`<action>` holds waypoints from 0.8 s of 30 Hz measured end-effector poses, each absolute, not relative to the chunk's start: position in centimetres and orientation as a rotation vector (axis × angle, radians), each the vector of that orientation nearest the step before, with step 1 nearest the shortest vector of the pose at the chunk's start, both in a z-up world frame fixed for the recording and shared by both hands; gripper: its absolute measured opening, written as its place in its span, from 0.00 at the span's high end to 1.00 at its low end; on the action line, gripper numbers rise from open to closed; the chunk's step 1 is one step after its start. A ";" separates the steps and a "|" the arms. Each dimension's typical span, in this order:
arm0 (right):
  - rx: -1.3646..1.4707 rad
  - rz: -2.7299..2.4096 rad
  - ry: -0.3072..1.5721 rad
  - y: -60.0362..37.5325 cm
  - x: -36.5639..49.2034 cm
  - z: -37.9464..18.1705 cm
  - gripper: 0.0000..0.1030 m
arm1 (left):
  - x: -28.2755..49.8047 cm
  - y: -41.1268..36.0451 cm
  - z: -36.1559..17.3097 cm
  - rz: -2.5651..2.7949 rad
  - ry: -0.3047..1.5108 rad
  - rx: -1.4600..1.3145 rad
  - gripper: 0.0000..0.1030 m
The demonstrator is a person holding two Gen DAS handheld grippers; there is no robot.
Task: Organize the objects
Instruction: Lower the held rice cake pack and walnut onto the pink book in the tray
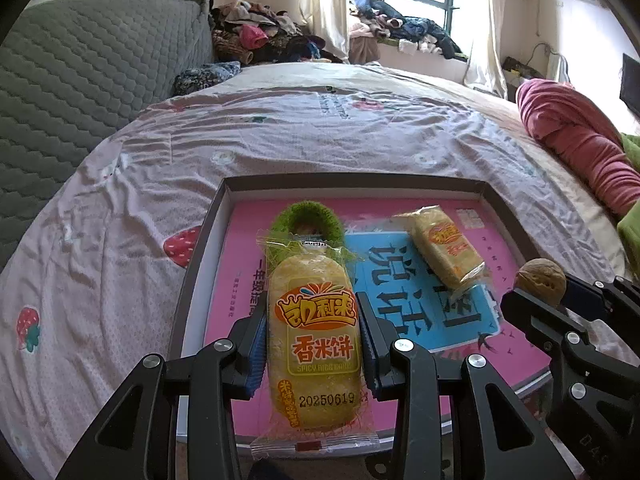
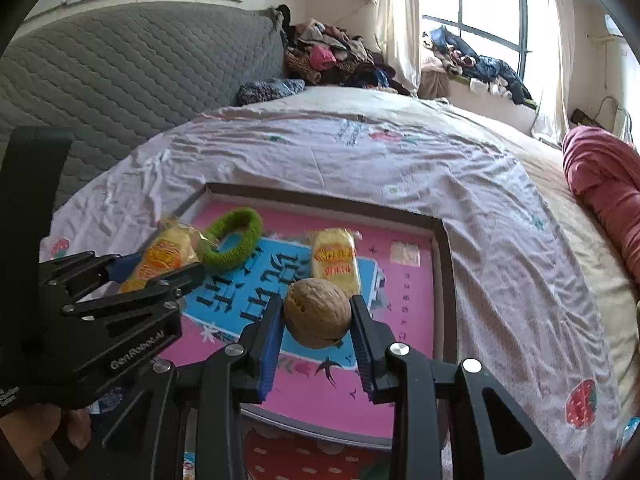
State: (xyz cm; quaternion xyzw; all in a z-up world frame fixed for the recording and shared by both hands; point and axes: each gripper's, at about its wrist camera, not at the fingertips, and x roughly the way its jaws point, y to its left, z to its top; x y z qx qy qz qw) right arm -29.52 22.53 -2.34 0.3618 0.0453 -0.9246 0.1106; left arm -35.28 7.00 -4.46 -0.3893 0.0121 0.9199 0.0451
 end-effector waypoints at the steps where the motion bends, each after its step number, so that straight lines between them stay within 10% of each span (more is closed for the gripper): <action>1: 1.062 -2.713 0.132 22.6 -29.6 -2.5 0.68 | -35.2 7.0 -4.6 2.807 0.041 -1.193 0.61; 24: 1.211 -2.639 0.175 22.1 -30.4 -5.3 0.68 | -35.6 8.1 -7.1 2.744 0.103 -1.278 0.61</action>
